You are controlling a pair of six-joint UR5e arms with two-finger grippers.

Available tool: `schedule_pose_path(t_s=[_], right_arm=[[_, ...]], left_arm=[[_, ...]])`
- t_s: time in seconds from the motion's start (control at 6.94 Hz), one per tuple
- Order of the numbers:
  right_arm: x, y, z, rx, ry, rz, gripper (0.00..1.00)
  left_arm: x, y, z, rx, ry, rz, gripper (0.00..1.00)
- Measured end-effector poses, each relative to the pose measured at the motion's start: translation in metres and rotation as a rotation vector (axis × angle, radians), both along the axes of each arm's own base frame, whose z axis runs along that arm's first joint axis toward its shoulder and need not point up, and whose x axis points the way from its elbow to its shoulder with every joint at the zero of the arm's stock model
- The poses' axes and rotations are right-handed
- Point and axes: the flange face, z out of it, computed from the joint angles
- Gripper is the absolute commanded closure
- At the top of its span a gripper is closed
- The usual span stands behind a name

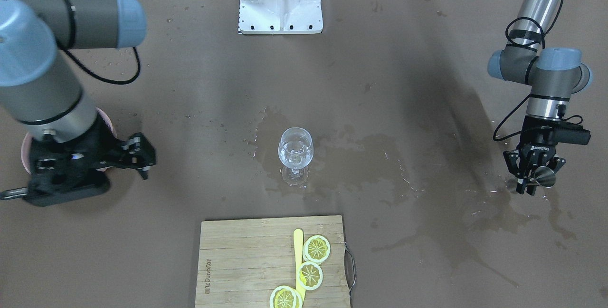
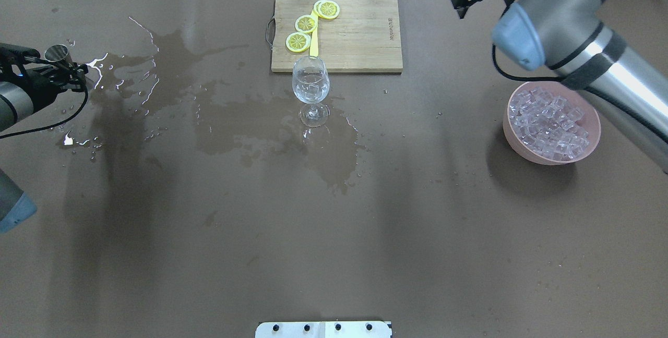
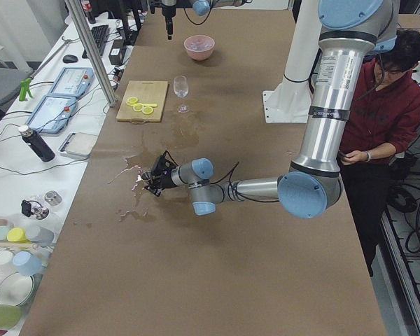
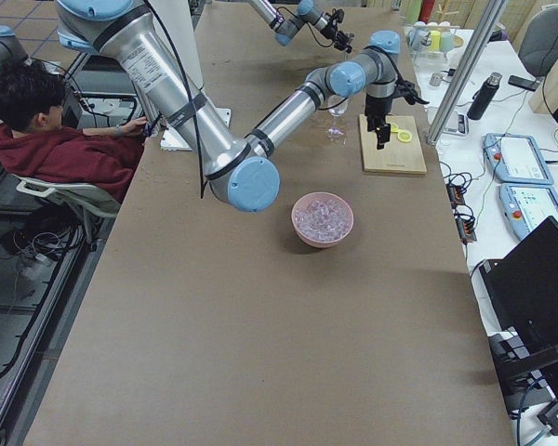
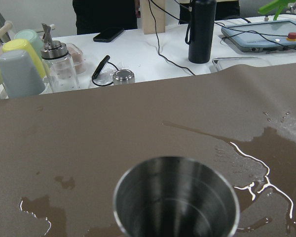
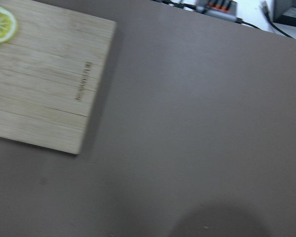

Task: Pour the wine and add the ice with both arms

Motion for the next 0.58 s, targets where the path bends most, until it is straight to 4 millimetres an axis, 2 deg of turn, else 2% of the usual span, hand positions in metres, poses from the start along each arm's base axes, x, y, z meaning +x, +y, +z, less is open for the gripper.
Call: schedule_pose_path(t_s=[0.29, 0.58], right_arm=[[0.097, 0.002, 0.099, -0.059, -0.007, -0.027, 0.00], [0.185, 0.025, 0.193, -0.124, -0.029, -0.037, 0.00]], left_arm=[[0.001, 0.000, -0.002, 0.005, 0.005, 0.003, 0.69], [0.001, 0.000, -0.004, 0.007, 0.008, 0.003, 0.65]])
